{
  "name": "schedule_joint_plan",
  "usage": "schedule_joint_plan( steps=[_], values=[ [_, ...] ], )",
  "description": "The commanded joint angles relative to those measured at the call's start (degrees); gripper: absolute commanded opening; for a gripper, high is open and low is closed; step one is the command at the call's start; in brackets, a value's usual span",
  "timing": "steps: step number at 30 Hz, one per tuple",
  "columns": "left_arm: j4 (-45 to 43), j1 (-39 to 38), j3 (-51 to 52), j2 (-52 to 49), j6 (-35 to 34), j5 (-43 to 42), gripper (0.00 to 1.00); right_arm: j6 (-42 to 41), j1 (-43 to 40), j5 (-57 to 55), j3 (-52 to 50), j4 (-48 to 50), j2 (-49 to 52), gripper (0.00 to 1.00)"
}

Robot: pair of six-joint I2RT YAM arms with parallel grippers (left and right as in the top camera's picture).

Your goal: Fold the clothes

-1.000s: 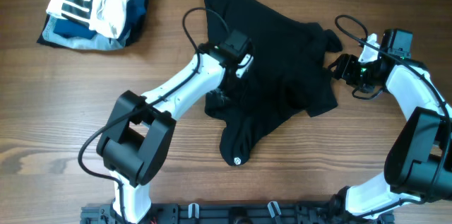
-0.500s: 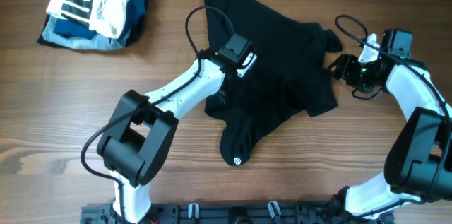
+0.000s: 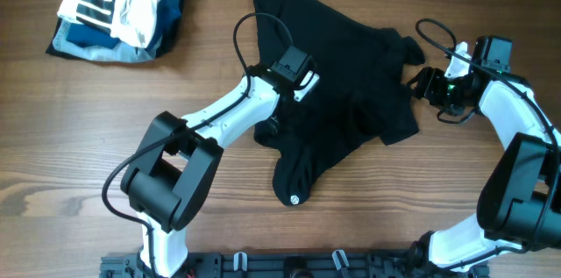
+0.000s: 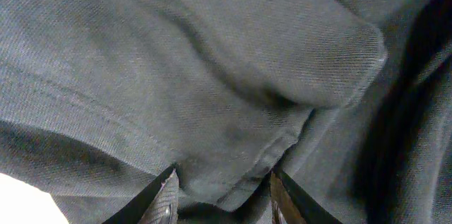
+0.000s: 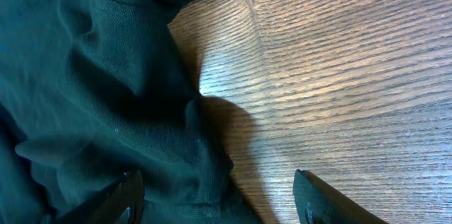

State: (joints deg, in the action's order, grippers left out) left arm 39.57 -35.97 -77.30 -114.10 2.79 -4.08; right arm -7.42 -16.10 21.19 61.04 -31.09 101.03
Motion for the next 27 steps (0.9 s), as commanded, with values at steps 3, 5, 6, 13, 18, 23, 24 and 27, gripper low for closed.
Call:
schedule_joint_plan(
  steps=[3, 5, 6, 13, 18, 23, 24, 27],
  values=[
    [-0.3, -0.6, 0.6, -1.2, 1.5, 0.6, 0.32, -0.2, 0.1, -0.4, 1.3, 0.1, -0.2, 0.68],
    [-0.4, -0.6, 0.6, -1.2, 1.5, 0.6, 0.25, -0.2, 0.1, -0.4, 1.3, 0.0, -0.2, 0.68],
    [-0.4, -0.6, 0.6, -1.2, 1.5, 0.6, 0.24, -0.2, 0.1, -0.4, 1.3, 0.0, -0.2, 0.68],
    [-1.3, -0.9, 0.6, -2.0, 1.5, 0.5, 0.08, -0.2, 0.1, -0.4, 1.3, 0.0, -0.2, 0.68],
    [-1.3, -1.9, 0.6, -2.7, 1.5, 0.5, 0.04, -0.2, 0.1, -0.4, 1.3, 0.1, -0.2, 0.68],
    [-0.1, -0.2, -0.5, 0.0, 0.4, 1.9, 0.04, -0.2, 0.1, -0.4, 1.3, 0.1, -0.2, 0.68],
    [0.5, 0.7, -1.7, 1.5, -0.8, 3.1, 0.04, -0.2, 0.1, -0.4, 1.3, 0.1, -0.2, 0.68],
    [3.0, 4.6, -5.4, 7.1, -2.2, 4.0, 0.04, -0.2, 0.1, -0.4, 1.3, 0.2, -0.2, 0.68]
  ],
)
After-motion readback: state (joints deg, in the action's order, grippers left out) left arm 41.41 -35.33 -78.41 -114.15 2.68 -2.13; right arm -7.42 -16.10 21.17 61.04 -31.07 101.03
